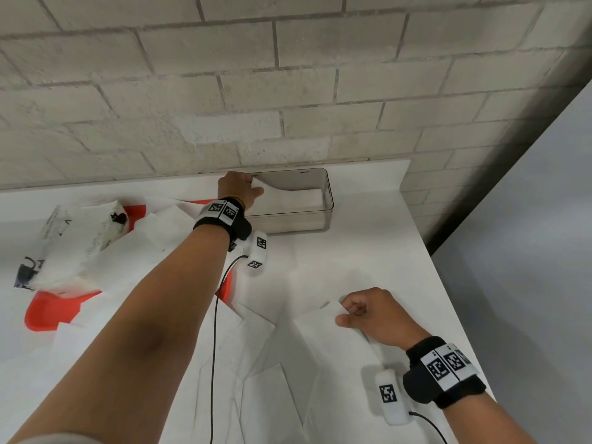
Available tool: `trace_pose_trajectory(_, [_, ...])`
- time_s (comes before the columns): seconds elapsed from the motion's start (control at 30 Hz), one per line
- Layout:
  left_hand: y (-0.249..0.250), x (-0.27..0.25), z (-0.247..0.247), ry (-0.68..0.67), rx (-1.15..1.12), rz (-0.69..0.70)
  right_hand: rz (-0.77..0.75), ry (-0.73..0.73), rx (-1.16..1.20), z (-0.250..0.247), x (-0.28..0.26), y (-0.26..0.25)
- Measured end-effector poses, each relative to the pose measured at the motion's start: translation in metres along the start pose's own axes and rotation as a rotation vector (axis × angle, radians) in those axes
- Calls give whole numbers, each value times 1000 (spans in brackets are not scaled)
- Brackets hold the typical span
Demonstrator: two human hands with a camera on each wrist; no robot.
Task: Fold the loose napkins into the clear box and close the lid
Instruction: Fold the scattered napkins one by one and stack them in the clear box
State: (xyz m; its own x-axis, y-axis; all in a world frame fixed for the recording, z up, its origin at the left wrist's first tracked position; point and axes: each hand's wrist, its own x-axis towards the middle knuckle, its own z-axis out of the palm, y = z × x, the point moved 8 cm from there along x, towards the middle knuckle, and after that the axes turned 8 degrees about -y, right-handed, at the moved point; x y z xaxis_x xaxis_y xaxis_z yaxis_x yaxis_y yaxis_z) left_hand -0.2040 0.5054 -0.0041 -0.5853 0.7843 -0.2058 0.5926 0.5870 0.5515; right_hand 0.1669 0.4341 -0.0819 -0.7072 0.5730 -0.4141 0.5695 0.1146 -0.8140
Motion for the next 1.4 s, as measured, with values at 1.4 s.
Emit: trace_pose_trajectory(1.4, [-78,-376,97,-311,-1158,-85,-138,-38,147,71,-82,-99])
